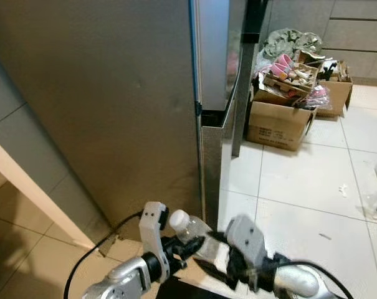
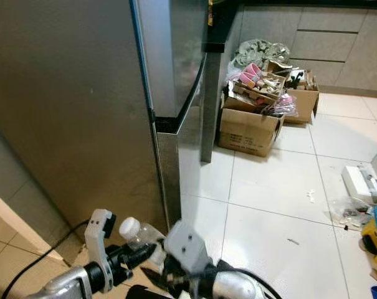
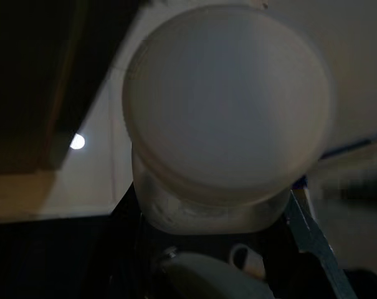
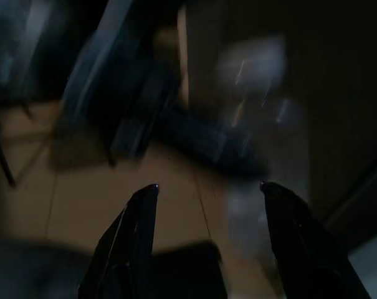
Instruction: Restocking fridge
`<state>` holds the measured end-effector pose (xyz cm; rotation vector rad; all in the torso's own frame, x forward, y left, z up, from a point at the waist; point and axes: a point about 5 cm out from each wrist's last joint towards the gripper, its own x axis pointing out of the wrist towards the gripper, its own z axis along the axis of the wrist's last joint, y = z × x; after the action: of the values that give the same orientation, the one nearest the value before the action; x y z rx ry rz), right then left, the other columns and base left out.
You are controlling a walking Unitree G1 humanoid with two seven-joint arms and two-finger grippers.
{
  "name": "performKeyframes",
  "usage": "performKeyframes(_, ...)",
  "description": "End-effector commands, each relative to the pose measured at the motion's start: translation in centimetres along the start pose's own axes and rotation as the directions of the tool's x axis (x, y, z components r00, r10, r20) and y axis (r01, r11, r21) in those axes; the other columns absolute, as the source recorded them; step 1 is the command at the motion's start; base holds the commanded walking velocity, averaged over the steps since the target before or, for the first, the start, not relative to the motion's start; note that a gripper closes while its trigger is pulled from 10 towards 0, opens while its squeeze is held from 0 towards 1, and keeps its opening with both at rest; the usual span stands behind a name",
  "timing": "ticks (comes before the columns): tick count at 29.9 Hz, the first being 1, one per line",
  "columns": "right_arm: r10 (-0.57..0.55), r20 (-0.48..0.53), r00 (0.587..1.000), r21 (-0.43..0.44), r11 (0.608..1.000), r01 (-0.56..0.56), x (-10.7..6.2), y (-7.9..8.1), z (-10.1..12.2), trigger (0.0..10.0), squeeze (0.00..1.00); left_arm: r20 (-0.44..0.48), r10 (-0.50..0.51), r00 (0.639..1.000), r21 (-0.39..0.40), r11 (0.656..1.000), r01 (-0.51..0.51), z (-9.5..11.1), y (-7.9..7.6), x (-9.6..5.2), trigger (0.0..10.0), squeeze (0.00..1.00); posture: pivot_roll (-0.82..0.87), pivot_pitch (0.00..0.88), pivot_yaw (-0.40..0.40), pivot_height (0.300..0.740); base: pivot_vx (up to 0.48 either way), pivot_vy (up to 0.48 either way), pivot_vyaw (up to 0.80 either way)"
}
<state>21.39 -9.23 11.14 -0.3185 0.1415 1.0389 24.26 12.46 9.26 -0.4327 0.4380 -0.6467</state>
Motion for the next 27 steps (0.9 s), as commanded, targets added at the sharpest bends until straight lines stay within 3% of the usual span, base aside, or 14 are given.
performKeyframes(1,-0.006,-0.022,1.0,-0.029,1.0,0.005,-0.1,0.3,-0.7,10.0,0.11,-0.004,0.021,1.0,0.0,1.0,-0.021,-0.3,0.4,-0.1,10.0,0.0,-0.11,0.114,0.062,0.71,0.0,0.0,0.0)
performKeyframes(2,-0.015,-0.031,0.999,-0.035,0.999,0.014,-0.1,0.2,-0.8,10.0,0.5,-0.004,0.022,1.0,0.001,1.0,-0.022,-0.4,0.4,-0.2,10.0,0.0,-0.11,0.114,0.062,0.71,0.0,0.0,0.0)
performKeyframes(5,-0.022,-0.036,0.999,-0.042,0.999,0.021,-0.1,0.2,-1.0,10.0,0.5,-0.004,0.024,1.0,0.002,1.0,-0.024,-0.4,0.4,-0.2,10.0,0.0,-0.11,0.113,0.063,0.71,0.0,0.0,0.0)
performKeyframes(6,-0.031,-0.051,0.998,-0.063,0.998,0.028,0.0,0.1,-1.3,10.0,1.0,-0.003,0.027,1.0,0.0,1.0,-0.027,-0.4,0.5,-0.1,10.0,0.0,-0.11,0.113,0.065,0.71,0.0,0.0,0.0)
performKeyframes(8,-0.069,-0.078,0.995,-0.11,0.992,0.06,0.1,-0.1,-1.9,10.0,1.0,-0.002,0.028,1.0,-0.005,1.0,-0.028,-0.5,0.4,0.0,10.0,0.0,-0.11,0.113,0.066,0.71,0.0,0.0,0.0)
performKeyframes(14,-0.199,-0.063,0.978,-0.14,0.972,0.189,0.5,-1.3,-2.2,10.0,1.0,-0.002,-0.009,1.0,-0.014,1.0,0.009,-0.3,-0.3,0.2,10.0,0.0,-0.11,0.118,0.073,0.71,0.0,0.0,0.0)
performKeyframes(15,-0.227,-0.059,0.972,-0.151,0.965,0.216,0.6,-1.6,-2.2,10.0,0.0,-0.001,-0.023,1.0,-0.016,1.0,0.023,-0.2,-0.5,0.2,10.0,0.0,-0.11,0.119,0.074,0.71,0.0,0.0,0.0)
performKeyframes(20,-0.324,-0.02,0.946,-0.147,0.937,0.318,1.2,-2.9,-1.8,10.0,0.0,-0.002,-0.103,0.995,-0.016,0.995,0.103,0.1,-1.9,0.1,10.0,0.0,-0.1,0.12,0.079,0.71,0.0,0.0,0.0)
performKeyframes(27,-0.241,0.017,0.97,-0.099,0.965,0.241,2.9,-1.8,-1.3,10.0,0.0,0.003,-0.131,0.991,-0.016,0.991,0.131,0.2,-2.8,0.7,10.0,0.0,-0.1,0.116,0.081,0.71,0.0,0.0,0.0)
